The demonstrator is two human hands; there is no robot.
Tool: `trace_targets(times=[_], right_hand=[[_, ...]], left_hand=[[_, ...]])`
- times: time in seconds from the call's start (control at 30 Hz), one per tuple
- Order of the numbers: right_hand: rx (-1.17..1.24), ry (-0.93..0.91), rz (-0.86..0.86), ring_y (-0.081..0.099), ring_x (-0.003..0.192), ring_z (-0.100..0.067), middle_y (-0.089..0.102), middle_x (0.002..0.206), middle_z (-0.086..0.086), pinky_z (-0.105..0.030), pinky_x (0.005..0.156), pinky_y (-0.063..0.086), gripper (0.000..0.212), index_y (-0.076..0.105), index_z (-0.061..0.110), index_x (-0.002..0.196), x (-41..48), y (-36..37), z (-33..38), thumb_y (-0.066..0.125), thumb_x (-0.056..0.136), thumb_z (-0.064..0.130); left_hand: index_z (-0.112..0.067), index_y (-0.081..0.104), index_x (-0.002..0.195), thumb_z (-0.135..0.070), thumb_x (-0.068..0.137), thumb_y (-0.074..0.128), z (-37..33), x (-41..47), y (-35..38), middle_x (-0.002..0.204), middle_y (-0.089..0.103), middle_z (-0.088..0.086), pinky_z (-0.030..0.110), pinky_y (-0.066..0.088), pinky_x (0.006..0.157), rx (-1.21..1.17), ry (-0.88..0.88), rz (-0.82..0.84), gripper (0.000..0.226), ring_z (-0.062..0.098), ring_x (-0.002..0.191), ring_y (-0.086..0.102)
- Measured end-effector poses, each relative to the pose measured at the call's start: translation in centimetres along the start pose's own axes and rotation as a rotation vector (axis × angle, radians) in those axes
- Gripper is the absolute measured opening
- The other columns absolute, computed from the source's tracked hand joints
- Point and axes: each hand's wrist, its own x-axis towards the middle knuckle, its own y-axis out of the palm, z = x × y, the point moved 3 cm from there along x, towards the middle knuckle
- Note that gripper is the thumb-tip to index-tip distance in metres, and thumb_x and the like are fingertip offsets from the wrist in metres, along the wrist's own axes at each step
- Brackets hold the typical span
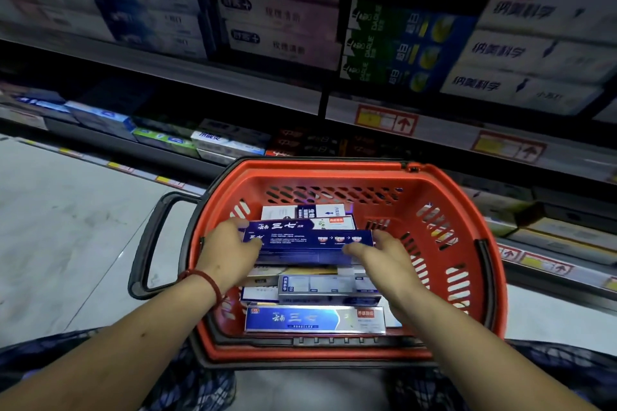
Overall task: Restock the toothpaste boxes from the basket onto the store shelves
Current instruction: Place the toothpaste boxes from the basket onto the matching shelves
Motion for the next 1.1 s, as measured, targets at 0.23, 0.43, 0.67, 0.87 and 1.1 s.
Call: trace_targets(times=[0.23, 0.43, 0.67, 0.87, 1.1], right_hand=[[0.234, -0.073, -0.242, 0.069, 0.095, -0.025, 0.072, 0.102, -0.009, -0.049, 0.093, 0.056, 0.019, 0.063, 0.018, 0.095, -0.3, -2.7, 2.6, 0.071, 0.089, 0.033], [0.459, -0.110, -0.451, 0.065, 0.075, -0.030, 0.067, 0.076, -0.011, -0.051, 0.079, 0.056, 0.034, 0.049, 0.014, 0.075, -0.5, -5.4, 4.8, 0.076, 0.088, 0.032], [0.671, -0.205, -0.382, 0.073, 0.099, -0.039, 0.078, 0.098, -0.014, -0.059, 0.096, 0.055, 0.017, 0.071, 0.012, 0.101, -0.4, -8.5, 7.1, 0.076, 0.086, 0.016], [0.612, -0.373, -0.429, 0.074, 0.100, -0.029, 0.079, 0.099, -0.005, -0.049, 0.093, 0.058, 0.018, 0.075, 0.019, 0.105, -2.3, -12.2, 10.3, 0.069, 0.094, 0.007], [0.450, -0.527, -0.498, 0.072, 0.097, -0.006, 0.078, 0.100, 0.011, -0.024, 0.080, 0.055, 0.023, 0.075, 0.029, 0.111, -5.3, -16.1, 12.8, 0.066, 0.097, 0.012]], left_hand=[[-0.005, 0.072, 0.116, -0.020, 0.088, 0.075, -2.5, -0.2, -0.8, 0.091, 0.072, -0.004, 0.052, 0.060, 0.087, -0.512, -0.012, -0.106, 0.032, 0.030, 0.086, 0.074], [-0.016, 0.078, 0.084, -0.016, 0.085, 0.080, -8.0, -1.0, -2.5, 0.089, 0.078, 0.004, 0.038, 0.059, 0.086, -0.853, 0.074, -0.257, 0.002, 0.021, 0.087, 0.073], [-0.016, 0.074, 0.107, -0.007, 0.088, 0.074, -13.9, -2.0, -3.9, 0.097, 0.075, 0.001, 0.025, 0.052, 0.080, -1.104, 0.173, -0.166, 0.021, 0.011, 0.090, 0.068], [-0.016, 0.076, 0.114, -0.006, 0.090, 0.071, -16.8, -3.4, -4.4, 0.111, 0.077, 0.003, 0.033, 0.052, 0.098, -1.035, 0.319, -0.158, 0.026, 0.016, 0.108, 0.070], [-0.031, 0.076, 0.108, -0.009, 0.091, 0.071, -19.6, -5.4, -4.6, 0.111, 0.076, -0.007, 0.026, 0.051, 0.089, -0.941, 0.463, -0.153, 0.028, 0.009, 0.106, 0.070]])
